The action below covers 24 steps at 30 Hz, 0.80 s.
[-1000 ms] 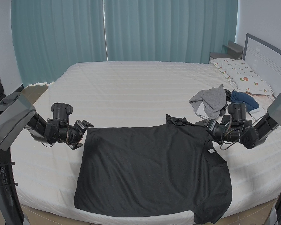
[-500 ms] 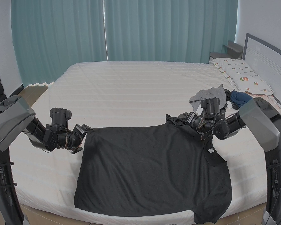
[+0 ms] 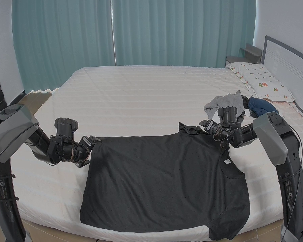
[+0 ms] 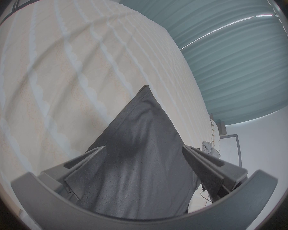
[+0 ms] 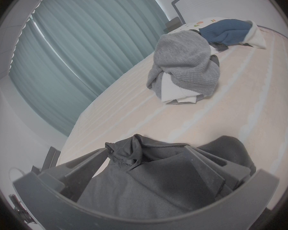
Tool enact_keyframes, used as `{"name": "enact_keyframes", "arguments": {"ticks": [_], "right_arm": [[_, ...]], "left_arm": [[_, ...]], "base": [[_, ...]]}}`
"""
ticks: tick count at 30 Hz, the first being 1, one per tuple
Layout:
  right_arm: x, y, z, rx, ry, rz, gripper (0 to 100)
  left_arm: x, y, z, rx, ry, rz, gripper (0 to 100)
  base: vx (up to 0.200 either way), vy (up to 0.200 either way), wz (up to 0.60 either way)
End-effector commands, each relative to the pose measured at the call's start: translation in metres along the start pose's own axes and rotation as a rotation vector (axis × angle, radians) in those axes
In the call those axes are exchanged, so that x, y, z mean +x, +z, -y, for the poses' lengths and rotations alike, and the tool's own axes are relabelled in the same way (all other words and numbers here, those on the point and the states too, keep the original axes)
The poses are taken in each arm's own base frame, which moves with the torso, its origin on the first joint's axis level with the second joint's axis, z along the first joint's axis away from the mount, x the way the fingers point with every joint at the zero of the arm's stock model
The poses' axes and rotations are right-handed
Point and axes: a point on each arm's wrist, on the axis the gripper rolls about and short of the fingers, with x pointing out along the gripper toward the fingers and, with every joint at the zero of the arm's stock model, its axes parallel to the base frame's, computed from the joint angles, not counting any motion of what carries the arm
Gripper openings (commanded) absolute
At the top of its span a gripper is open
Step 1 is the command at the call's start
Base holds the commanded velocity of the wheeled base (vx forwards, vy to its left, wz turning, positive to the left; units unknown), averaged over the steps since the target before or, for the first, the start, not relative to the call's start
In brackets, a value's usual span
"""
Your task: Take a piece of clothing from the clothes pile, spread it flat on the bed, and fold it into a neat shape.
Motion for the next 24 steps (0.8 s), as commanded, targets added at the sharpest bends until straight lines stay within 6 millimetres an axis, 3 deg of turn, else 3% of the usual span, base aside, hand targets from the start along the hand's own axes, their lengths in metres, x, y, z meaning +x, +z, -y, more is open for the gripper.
{"name": "enact_keyframes", "arguments": {"ticks": [1,6,8,11,23,24], "right_arm": [[-0.006,0.031,0.026,-0.009,-0.017,0.035,100],[-0.008,0.034,0.041,-0.023,-0.029,0.019,100],[-0.009,0.039,0.055,-0.024,-0.048,0.010,100],[-0.014,0.034,0.065,0.000,-0.034,-0.058,100],[-0.018,0.019,0.075,0.052,-0.017,-0.147,100],[-0.018,0.017,0.075,0.051,-0.018,-0.150,0]], "left_arm": [[0.005,0.001,0.002,0.002,-0.006,0.002,100],[0.007,0.001,0.001,0.003,-0.003,0.002,100],[0.008,0.001,0.000,0.003,-0.001,0.001,100],[0.008,0.002,0.000,0.002,-0.001,0.002,100],[0.008,0.001,0.000,0.003,-0.002,0.000,100],[0.008,0.001,0.000,0.003,-0.002,0.000,100]], "base": [[0.000,0.000,0.00],[0.000,0.000,0.00],[0.000,0.000,0.00],[0.000,0.000,0.00],[0.000,0.000,0.00],[0.000,0.000,0.00]]}}
